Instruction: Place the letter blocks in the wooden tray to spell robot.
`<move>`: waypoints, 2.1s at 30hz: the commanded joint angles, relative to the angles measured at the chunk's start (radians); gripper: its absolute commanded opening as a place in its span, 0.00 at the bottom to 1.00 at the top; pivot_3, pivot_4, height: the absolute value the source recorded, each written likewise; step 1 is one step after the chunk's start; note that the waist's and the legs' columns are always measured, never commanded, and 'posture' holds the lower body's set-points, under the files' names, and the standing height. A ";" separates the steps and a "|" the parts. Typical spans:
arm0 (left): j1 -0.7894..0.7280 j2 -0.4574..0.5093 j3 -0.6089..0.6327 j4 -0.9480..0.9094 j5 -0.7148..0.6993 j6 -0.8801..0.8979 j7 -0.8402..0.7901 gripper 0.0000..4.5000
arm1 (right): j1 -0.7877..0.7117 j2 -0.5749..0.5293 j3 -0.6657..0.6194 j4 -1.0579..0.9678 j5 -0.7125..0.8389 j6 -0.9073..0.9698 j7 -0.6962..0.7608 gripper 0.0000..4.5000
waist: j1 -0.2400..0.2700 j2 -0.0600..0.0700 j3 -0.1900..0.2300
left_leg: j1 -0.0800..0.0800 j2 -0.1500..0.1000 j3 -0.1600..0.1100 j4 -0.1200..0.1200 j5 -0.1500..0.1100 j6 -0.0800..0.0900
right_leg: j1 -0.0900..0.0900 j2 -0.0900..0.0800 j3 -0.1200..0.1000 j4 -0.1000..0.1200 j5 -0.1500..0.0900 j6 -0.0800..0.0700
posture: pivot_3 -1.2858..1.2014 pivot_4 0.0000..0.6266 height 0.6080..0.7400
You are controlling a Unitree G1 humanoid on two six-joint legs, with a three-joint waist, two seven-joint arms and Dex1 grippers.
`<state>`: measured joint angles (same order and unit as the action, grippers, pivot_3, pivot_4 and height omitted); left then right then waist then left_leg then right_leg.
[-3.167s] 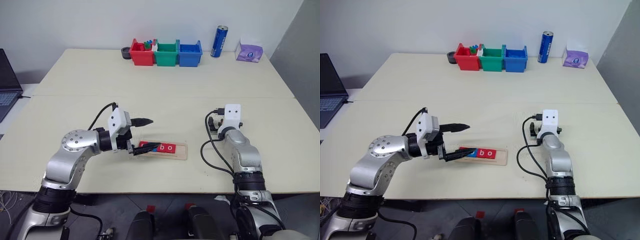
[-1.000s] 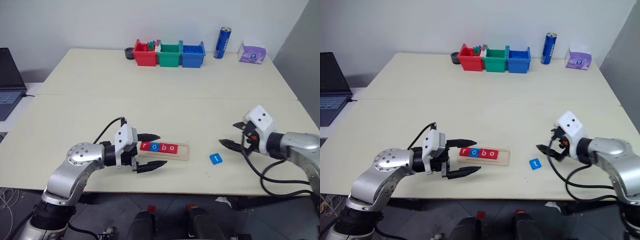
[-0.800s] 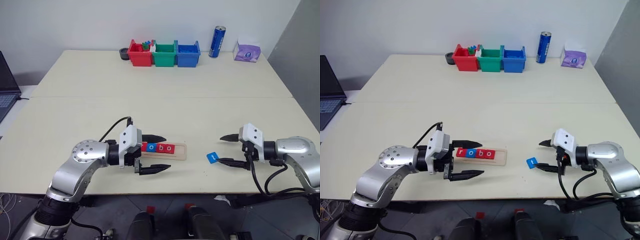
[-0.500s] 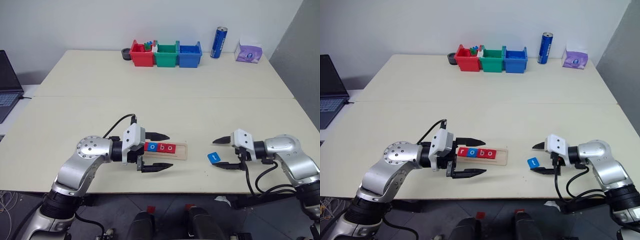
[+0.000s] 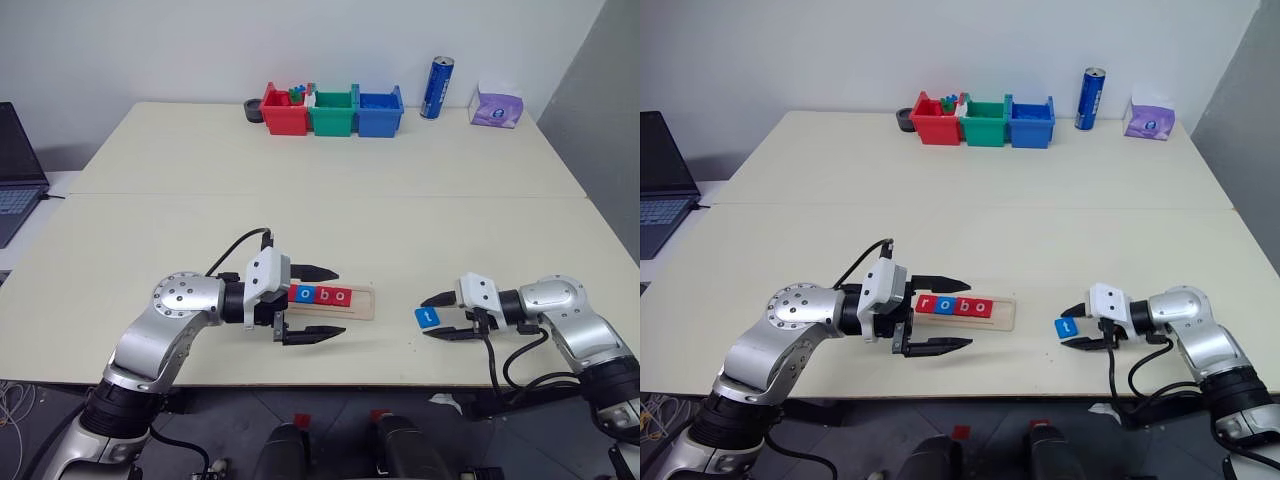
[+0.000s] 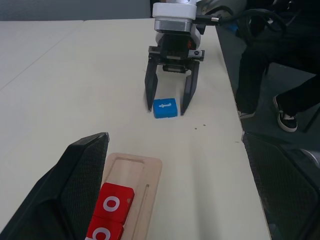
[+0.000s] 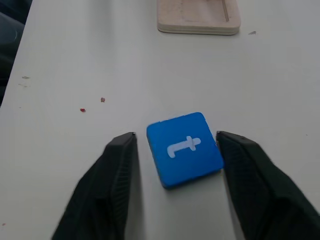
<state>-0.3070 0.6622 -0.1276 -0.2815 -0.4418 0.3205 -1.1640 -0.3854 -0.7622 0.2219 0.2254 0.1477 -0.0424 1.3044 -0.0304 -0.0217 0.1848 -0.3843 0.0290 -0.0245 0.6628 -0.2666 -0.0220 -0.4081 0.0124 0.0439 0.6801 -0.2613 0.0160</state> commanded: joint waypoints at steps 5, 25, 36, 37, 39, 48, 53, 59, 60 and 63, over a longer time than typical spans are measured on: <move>-0.002 0.019 0.032 -0.001 0.004 -0.028 -0.002 1.00 | -0.016 0.010 -0.005 -0.093 -0.008 0.062 -0.021 0.32 | -0.001 0.000 0.000 | 0.000 0.000 0.000 0.000 0.000 0.000 | 0.000 0.000 0.000 0.000 0.000 0.000 | 0.52 0.24 1.00; 0.013 0.133 0.142 0.128 0.013 -0.096 -0.050 1.00 | -0.192 0.238 0.113 -0.148 -0.101 0.311 -0.224 0.32 | 0.002 0.000 0.000 | -0.002 0.000 -0.001 -0.001 0.000 0.000 | -0.002 0.000 -0.002 0.000 -0.001 -0.002 | 0.52 0.24 1.00; 0.024 0.139 0.158 0.103 0.010 -0.076 -0.032 1.00 | -0.194 0.239 0.135 -0.144 -0.099 0.302 -0.182 0.32 | 0.001 0.000 0.000 | -0.002 0.001 -0.001 -0.001 0.000 0.000 | -0.002 0.000 -0.001 0.000 -0.001 -0.002 | 0.52 0.24 1.00; 0.024 0.138 0.159 0.103 0.011 -0.075 -0.030 1.00 | -0.194 0.240 0.138 -0.144 -0.100 0.302 -0.182 0.32 | 0.001 0.000 0.000 | -0.002 0.001 -0.001 -0.001 0.000 0.000 | -0.002 0.000 -0.001 0.000 -0.001 -0.002 | 0.52 0.24 1.00; 0.021 0.136 0.159 0.102 0.012 -0.073 -0.027 1.00 | -0.196 0.242 0.141 -0.142 -0.101 0.301 -0.183 0.32 | 0.001 0.000 0.000 | -0.002 0.001 -0.001 -0.001 0.000 0.000 | -0.002 0.000 -0.001 0.000 -0.001 -0.002 | 0.52 0.24 1.00; 0.015 0.136 0.154 0.102 0.014 -0.071 -0.021 1.00 | -0.206 0.250 0.155 -0.133 -0.103 0.305 -0.182 0.32 | 0.000 0.000 0.000 | -0.002 0.001 -0.001 -0.001 0.000 0.000 | -0.002 0.000 -0.001 0.000 -0.001 -0.002 | 0.52 0.24 1.00; 0.015 0.137 0.154 0.102 0.017 -0.072 -0.019 1.00 | -0.210 0.251 0.151 -0.123 -0.099 0.306 -0.175 0.49 | 0.001 0.000 0.000 | -0.002 0.001 -0.001 -0.001 0.000 0.000 | -0.002 0.000 -0.001 0.000 -0.001 -0.002 | 0.52 0.24 1.00; 0.016 0.137 0.155 0.102 0.022 -0.074 -0.014 1.00 | -0.222 0.252 0.128 -0.141 -0.071 0.351 -0.168 0.96 | 0.000 0.000 0.000 | -0.002 0.001 -0.001 -0.001 0.000 0.000 | -0.002 0.000 -0.001 0.000 -0.001 -0.002 | 0.52 0.24 1.00; 0.018 0.137 0.156 0.101 0.022 -0.074 -0.014 1.00 | -0.224 0.250 0.121 -0.150 -0.063 0.363 -0.167 0.99 | 0.001 0.000 0.000 | -0.002 0.001 -0.001 -0.001 0.000 0.000 | -0.002 0.000 -0.001 0.000 -0.001 -0.002 | 0.52 0.24 1.00; 0.025 0.138 0.159 0.099 0.023 -0.077 -0.012 1.00 | -0.229 0.241 0.095 -0.182 -0.038 0.408 -0.166 0.99 | 0.001 0.000 0.000 | -0.002 0.001 -0.001 -0.001 0.000 0.000 | -0.002 0.000 -0.001 0.000 -0.001 -0.002 | 0.52 0.24 1.00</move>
<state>-0.2856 0.7902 0.0060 -0.1510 -0.4183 0.2539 -1.1851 -0.5818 -0.5109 0.3595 0.0957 0.0785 0.3469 1.1336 -0.0298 -0.0212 0.1853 -0.3860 0.0298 -0.0255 0.6615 -0.2667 -0.0220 -0.4103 0.0123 0.0424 0.6805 -0.2622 0.0143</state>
